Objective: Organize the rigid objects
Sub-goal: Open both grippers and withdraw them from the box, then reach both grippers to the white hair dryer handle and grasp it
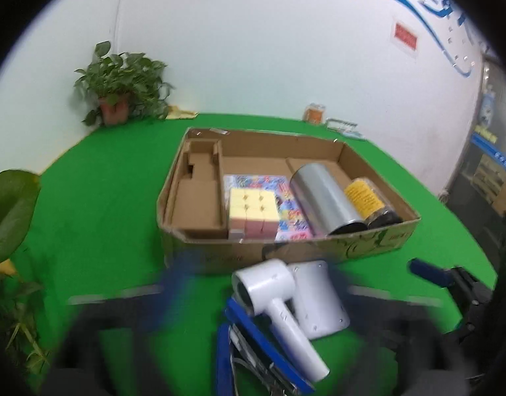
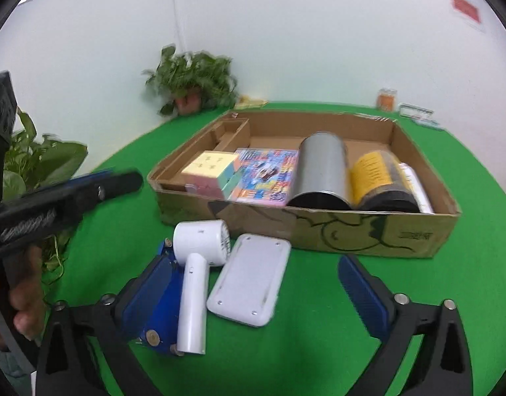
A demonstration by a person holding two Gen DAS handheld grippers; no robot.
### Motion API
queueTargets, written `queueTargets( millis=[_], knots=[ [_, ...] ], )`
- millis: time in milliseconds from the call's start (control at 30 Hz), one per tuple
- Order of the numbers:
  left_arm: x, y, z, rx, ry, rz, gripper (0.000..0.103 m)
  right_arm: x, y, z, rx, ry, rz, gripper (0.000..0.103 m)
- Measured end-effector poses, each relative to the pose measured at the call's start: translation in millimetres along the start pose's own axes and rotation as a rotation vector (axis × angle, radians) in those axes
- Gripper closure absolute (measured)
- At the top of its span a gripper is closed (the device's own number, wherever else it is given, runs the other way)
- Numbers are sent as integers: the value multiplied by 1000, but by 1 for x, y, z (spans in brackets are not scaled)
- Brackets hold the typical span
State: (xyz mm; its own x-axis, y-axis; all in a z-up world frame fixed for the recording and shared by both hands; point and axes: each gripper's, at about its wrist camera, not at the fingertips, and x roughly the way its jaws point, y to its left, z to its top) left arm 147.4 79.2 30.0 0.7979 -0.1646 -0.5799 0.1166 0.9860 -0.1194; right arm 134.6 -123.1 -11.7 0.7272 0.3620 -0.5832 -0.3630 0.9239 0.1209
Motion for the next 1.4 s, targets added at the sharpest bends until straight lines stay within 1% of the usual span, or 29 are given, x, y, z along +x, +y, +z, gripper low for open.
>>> queueTargets(
  millis=[67,100,167,233,333,433,467,500,533,567,600,667,733,767,800,833,900,933,967,1033,1067,1100,1133,1200,1233,1267,1367,1400],
  knots=[
    [-4,1,-4,-17,-2,-9,1,-6,-1,-7,4,7,16,1],
    [-3,3,-6,-25,27,-19,1,-6,-1,-9,8,13,26,1],
    [0,8,-11,-56,78,-14,1,-6,-4,-17,24,33,57,1],
    [0,13,-18,-84,100,-11,1,-5,-4,-22,40,54,75,1],
    [3,19,-30,-118,137,3,1,5,-11,-27,88,112,84,1],
    [4,19,-38,-122,152,4,1,25,-20,-28,154,205,65,2],
    [3,18,-40,-120,153,6,1,32,-22,-27,161,230,55,5],
    [3,16,-41,-119,152,5,1,44,-24,-27,173,277,34,9],
    [2,15,-43,-115,152,3,1,52,-25,-27,185,312,26,11],
    [2,14,-43,-109,151,5,1,59,-25,-27,198,347,31,14],
    [2,14,-43,-105,149,7,1,66,-23,-28,216,380,60,17],
    [2,17,-45,-108,155,15,1,67,-14,-29,213,379,110,17],
    [1,22,-47,-119,162,13,1,65,-4,-33,173,365,119,17],
    [1,26,-48,-129,166,17,1,64,0,-36,158,364,119,19],
    [1,28,-48,-136,168,20,1,65,3,-42,145,371,122,25],
    [2,31,-48,-144,171,20,1,66,4,-45,146,378,129,27],
    [4,35,-50,-160,179,13,1,67,3,-52,177,393,179,30],
    [5,36,-51,-168,184,9,1,66,4,-54,185,391,188,32],
    [6,36,-51,-171,188,7,1,66,6,-54,180,387,190,35],
    [8,35,-51,-173,196,3,1,66,13,-58,164,398,206,45],
    [9,34,-52,-172,198,1,1,66,18,-59,151,396,202,47],
    [8,33,-52,-171,198,-2,1,66,21,-59,140,395,195,52],
    [8,33,-52,-170,198,-6,1,65,25,-61,131,398,196,53],
    [6,32,-51,-170,198,-19,1,66,32,-61,124,407,204,67],
    [5,32,-50,-173,197,-27,1,68,34,-61,117,413,207,71],
    [4,32,-49,-177,197,-34,1,68,38,-62,106,415,212,78],
    [3,32,-46,-193,202,-68,1,64,47,-67,85,415,205,78],
    [3,32,-45,-202,207,-89,1,61,49,-69,87,415,206,78]
  ],
)
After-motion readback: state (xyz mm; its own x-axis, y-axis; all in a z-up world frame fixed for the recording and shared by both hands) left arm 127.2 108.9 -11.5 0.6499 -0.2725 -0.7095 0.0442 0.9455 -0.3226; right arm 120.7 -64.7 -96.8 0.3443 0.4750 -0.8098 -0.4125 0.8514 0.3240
